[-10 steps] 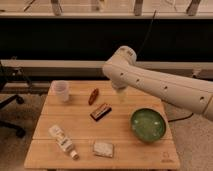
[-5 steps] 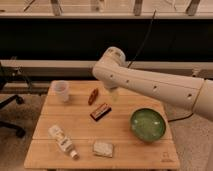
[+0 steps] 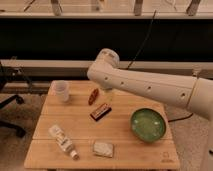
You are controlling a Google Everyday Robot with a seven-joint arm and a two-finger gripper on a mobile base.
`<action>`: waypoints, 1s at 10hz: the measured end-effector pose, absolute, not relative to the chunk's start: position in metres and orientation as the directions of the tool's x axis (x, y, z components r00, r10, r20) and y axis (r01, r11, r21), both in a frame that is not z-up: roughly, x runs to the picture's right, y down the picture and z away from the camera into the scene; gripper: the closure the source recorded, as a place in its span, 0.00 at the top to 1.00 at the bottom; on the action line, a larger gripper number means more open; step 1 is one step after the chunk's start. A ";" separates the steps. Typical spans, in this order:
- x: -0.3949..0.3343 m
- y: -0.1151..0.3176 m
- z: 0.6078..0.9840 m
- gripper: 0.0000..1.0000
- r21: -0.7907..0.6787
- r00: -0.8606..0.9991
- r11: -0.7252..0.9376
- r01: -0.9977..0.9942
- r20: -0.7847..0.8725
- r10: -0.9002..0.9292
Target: Place the ceramic cup in the ceramic bowl
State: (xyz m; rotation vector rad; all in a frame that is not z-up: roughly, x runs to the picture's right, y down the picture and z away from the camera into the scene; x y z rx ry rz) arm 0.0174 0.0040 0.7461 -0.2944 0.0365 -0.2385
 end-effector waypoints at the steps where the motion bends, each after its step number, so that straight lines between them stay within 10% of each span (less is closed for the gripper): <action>1: 0.016 0.004 0.746 0.80 -0.290 0.972 0.930 0.226 -0.001 -0.236; 10: -0.019 0.006 0.748 0.80 -0.264 0.968 0.932 0.246 0.017 -0.251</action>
